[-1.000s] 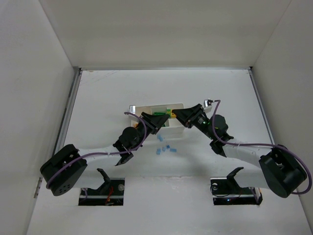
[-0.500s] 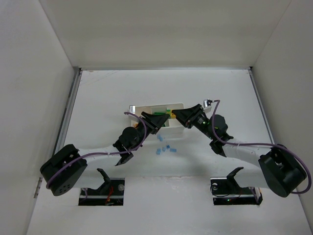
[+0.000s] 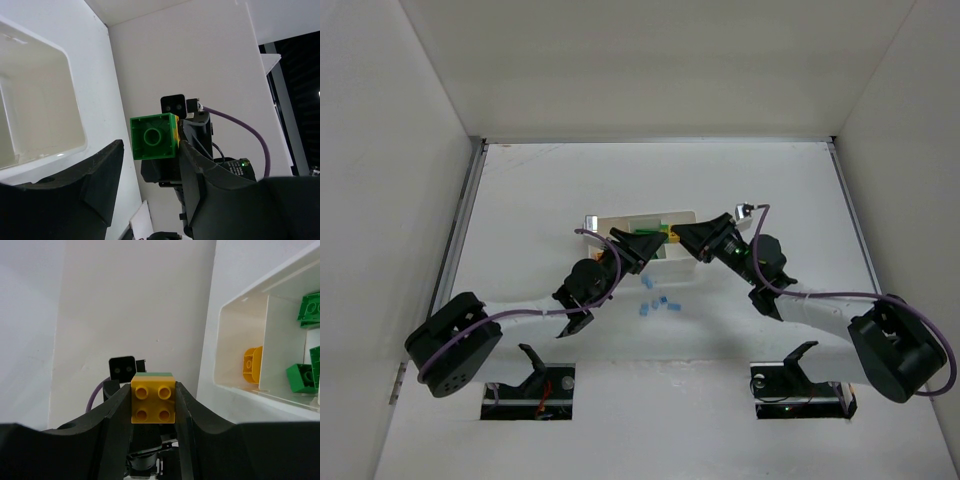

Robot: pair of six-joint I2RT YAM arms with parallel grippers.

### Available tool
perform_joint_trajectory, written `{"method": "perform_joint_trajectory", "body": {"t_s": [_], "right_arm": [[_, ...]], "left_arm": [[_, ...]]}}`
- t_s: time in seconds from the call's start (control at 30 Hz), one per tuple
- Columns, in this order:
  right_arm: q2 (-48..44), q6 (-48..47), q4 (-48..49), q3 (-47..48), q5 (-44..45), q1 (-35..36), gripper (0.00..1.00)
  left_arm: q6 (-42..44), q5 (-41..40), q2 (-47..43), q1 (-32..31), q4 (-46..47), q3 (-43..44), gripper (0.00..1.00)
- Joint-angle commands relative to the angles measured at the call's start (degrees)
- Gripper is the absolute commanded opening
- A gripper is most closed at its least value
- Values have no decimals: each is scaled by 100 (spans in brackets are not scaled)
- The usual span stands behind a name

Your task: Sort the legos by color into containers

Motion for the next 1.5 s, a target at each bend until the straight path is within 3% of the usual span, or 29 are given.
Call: {"method": "perform_joint_trajectory", "body": {"t_s": [0.0,0.23,0.53,0.73,0.97,1.17,1.47], "right_arm": [[70,161,702,-113,-156,-8,27],[369,276,914,-79,-253,10,27],[439,311,1011,-78,-262,36,27],[237,189,853,-184,-323,-78,27],[421,-250,317,184,-271,-17,27],[1360,-1190,-1096,1641,-157,519,27],[2547,-2079,-2749,3348,721,1099,31]], "left_arm": [[8,-25,9,25,440,208,45],[-9,-25,-17,69,555,243,41],[70,54,-122,139,555,173,14],[149,134,-727,631,336,-380,9],[341,459,-2396,1668,-1112,-812,8],[1184,424,-3900,2091,-3107,-453,9],[1704,160,-4482,2144,-4367,-294,10]]}}
